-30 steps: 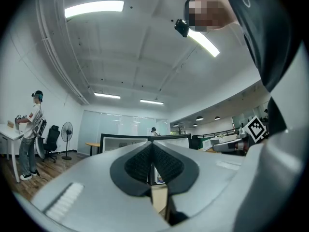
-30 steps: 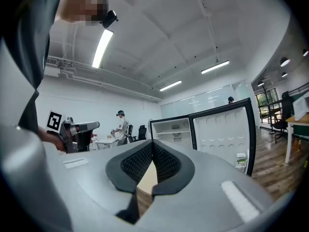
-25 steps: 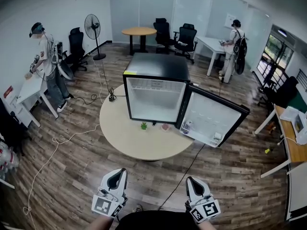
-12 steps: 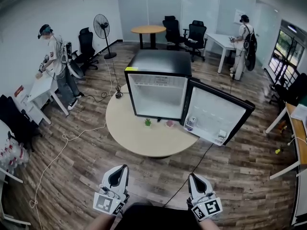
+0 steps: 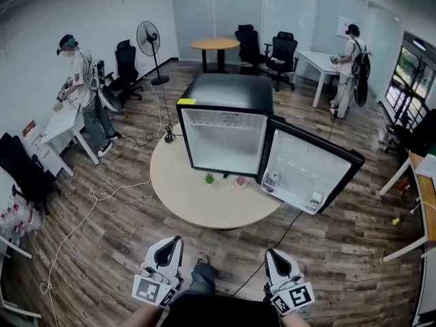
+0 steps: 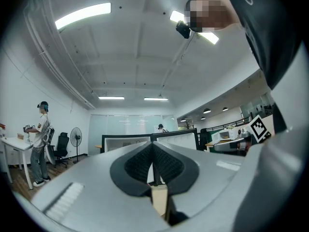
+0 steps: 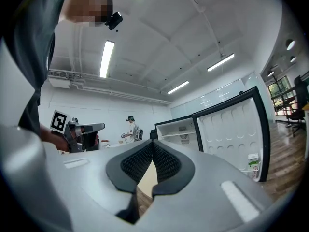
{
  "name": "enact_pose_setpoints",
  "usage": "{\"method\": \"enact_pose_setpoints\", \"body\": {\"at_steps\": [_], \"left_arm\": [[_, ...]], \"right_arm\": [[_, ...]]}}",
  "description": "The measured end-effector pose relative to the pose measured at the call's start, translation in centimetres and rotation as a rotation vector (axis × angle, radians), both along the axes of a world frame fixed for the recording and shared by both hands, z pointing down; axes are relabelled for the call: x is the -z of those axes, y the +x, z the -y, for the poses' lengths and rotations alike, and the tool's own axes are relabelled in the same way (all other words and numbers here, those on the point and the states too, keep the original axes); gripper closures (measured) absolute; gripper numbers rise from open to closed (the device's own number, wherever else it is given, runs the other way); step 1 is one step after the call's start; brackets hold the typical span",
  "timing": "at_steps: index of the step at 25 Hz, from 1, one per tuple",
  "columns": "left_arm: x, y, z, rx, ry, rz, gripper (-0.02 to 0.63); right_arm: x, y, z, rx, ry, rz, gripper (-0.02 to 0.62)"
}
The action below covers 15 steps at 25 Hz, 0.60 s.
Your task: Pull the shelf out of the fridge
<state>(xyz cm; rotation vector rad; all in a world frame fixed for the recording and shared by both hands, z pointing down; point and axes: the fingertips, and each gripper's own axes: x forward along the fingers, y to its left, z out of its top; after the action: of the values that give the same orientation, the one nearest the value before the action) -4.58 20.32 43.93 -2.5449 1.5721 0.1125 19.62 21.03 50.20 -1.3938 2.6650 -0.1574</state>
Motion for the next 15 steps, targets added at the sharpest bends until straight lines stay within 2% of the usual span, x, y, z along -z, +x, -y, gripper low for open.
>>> {"method": "enact_pose_setpoints", "body": {"at_steps": [1, 2, 3, 4, 15], "left_arm": [[-0.2, -0.2, 0.7, -0.002, -0.004, -0.005, 0.607], [-0.4, -0.4, 1.4, -0.005, -0.007, -0.010, 0.607], [-0.6, -0.6, 2.3, -0.008, -0.010, -0.017, 0.607], [-0.7, -0.8, 3.2, -0.011, -0.012, -0.024, 0.607], [-0.4, -3.9, 17.0, -0.074, 0.011, -0.058, 0.607]], "right_arm": [[0.1, -0.6, 0.5, 0.014, 0.009, -0.012, 0.586], [0.2, -1.2, 1.2, 0.024, 0.020, -0.025, 0.469], [0.3, -1.8, 2.1, 0.025, 0.026, -0.033, 0.114], [0.5, -2.2, 3.0, 0.019, 0.027, -0.036, -0.003], [2.1, -5.3, 14.9, -0.057, 0.019, -0.104, -0.002]]}}
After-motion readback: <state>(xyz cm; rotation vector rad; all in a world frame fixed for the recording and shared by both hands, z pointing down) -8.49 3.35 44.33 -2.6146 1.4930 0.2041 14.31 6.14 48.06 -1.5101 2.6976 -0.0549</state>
